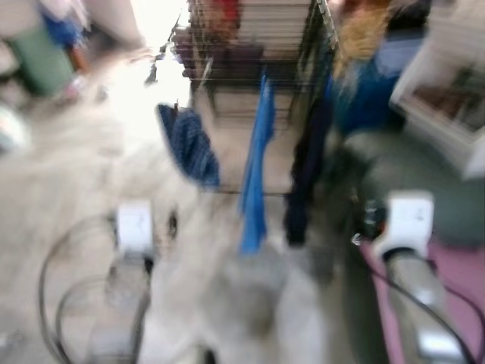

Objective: Hang hanger

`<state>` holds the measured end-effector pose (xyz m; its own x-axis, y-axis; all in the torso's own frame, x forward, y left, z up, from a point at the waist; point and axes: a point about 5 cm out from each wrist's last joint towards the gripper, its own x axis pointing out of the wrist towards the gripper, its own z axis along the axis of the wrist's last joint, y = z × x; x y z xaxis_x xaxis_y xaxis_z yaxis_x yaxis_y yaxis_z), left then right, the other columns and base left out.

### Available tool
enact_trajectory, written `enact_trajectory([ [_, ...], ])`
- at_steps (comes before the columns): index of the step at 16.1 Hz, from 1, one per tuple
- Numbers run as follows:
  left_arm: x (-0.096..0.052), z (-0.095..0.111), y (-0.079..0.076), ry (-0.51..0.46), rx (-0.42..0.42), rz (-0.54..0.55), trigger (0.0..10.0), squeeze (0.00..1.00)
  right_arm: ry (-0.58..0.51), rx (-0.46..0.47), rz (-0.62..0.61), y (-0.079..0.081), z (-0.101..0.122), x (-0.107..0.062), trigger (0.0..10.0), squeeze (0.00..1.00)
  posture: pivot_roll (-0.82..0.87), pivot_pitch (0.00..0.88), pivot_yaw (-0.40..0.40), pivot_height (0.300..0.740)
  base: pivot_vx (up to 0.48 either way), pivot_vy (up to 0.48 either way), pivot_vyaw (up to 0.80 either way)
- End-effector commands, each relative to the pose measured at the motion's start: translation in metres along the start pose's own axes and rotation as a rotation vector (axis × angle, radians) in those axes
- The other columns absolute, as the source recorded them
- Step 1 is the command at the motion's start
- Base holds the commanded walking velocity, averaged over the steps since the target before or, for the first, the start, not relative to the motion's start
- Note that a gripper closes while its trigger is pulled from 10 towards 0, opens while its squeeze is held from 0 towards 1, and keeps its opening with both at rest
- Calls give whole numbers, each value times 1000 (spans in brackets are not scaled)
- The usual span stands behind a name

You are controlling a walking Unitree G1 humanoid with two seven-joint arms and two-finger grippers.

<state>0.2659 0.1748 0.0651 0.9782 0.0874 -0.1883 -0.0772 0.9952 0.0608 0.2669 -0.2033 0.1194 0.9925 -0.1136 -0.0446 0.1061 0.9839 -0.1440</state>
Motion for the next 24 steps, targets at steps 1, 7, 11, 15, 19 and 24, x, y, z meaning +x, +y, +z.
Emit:
enact_trajectory([
  [1, 11, 20, 0, -73, 21, 15, 10000, 0, -14, 2, 19, 1, 4, 5, 10000, 0, 6, 28, 16, 740, 0, 0, 0],
  [7, 22, 25, 0, -92, 22, 36, 10000, 0, -51, 17, 49, 6, 12, 17, 10000, 0, 10, 0, 19, 740, 0, 0, 0],
  [11, 20, 23, -2, -98, 44, 30, 10000, 0, -63, 77, 32, 10, 12, 21, 10000, 0, 24, 0, 46, 740, 0, 0, 0],
  [15, 24, 27, 7, -110, 57, 60, 10000, 0, -62, 89, 32, 15, 8, 20, 10000, 0, 22, 0, 63, 740, 0, 257, 0],
  [19, 26, 26, 1, -102, 62, 48, 10000, 0, -45, 96, -24, 2, 2, 13, 10000, 0, 0, 0, 83, 740, 0, 480, 0],
  [24, 32, 26, -24, -101, 130, -76, 10000, 0, -21, 98, -152, -16, -14, -12, 10000, 0, -54, 0, 161, 740, 0, 480, 0],
])
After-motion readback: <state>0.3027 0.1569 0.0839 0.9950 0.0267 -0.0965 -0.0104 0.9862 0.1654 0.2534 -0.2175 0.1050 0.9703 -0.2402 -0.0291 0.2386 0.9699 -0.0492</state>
